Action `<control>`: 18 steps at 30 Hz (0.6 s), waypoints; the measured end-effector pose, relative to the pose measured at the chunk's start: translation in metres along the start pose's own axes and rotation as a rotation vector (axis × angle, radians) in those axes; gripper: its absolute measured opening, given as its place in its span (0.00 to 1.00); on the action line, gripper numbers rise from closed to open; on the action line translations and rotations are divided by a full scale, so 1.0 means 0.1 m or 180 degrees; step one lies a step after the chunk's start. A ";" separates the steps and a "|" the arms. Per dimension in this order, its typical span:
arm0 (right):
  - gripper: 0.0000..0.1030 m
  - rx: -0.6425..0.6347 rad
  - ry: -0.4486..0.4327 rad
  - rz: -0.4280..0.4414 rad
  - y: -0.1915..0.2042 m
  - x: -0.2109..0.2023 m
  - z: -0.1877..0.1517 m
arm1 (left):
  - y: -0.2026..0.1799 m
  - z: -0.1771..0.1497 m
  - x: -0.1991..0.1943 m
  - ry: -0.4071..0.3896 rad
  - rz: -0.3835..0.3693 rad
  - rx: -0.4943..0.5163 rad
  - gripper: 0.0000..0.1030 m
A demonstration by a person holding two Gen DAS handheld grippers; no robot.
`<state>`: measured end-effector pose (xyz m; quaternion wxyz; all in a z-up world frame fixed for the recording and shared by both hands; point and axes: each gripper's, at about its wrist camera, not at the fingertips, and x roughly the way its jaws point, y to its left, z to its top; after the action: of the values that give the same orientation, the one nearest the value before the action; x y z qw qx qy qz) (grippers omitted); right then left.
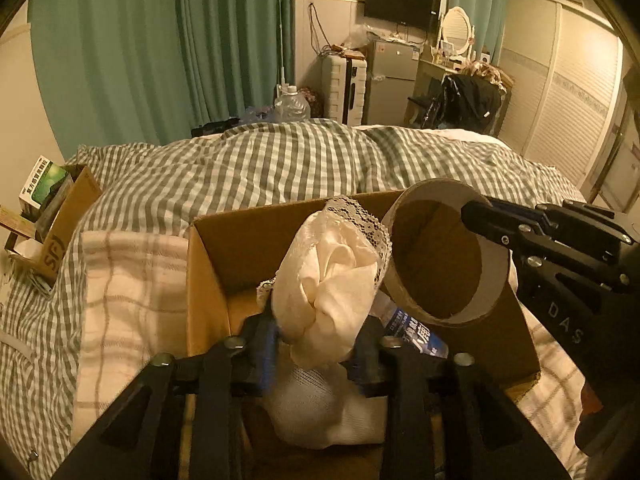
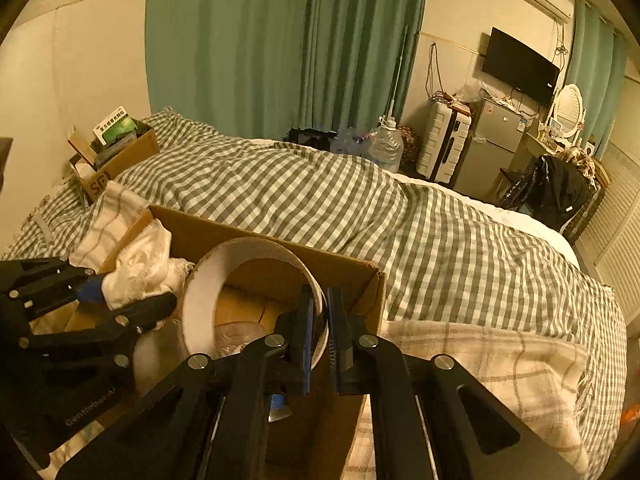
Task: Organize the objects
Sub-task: 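Drop crumpled cloth with left tool while right tool drops tape roll into box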
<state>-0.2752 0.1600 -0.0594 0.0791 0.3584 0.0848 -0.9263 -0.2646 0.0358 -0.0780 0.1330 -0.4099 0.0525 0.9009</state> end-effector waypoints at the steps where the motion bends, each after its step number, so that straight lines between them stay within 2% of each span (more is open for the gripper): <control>1: 0.16 -0.0004 0.0004 0.0023 0.00 -0.03 0.01 | 0.00 0.00 -0.04 -0.0017 -0.0018 0.0006 0.52; 2: 0.29 -0.0005 -0.0001 0.0026 -0.01 -0.06 0.02 | -0.01 0.00 -0.08 -0.0041 -0.0032 0.0020 0.58; 3: 0.35 0.0004 -0.0022 -0.0002 -0.01 -0.12 0.02 | -0.01 0.01 -0.12 -0.0064 -0.0032 0.0034 0.62; 5: 0.57 0.0022 -0.0032 -0.0020 0.01 -0.21 0.03 | -0.01 0.01 -0.23 -0.0099 0.0014 0.0038 0.70; 8: 0.75 0.0116 -0.0027 0.0112 -0.03 -0.41 0.04 | 0.01 0.00 -0.43 -0.0124 0.0048 0.0006 0.79; 10: 0.80 0.0144 -0.0051 0.0140 -0.04 -0.58 0.05 | 0.02 0.00 -0.59 -0.0148 0.0053 -0.0002 0.85; 12: 0.90 0.0175 -0.0112 0.0066 -0.05 -0.79 0.08 | 0.01 -0.02 -0.80 -0.0215 0.0093 0.0003 0.98; 18: 0.91 0.0222 -0.0254 0.0018 -0.04 -1.43 0.13 | -0.03 -0.10 -1.38 -0.0382 0.0147 0.0002 0.98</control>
<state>-0.1803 0.1737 0.0475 0.0725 0.3240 0.0482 -0.9420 -0.1692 0.0094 0.0192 0.1153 -0.3538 0.0542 0.9266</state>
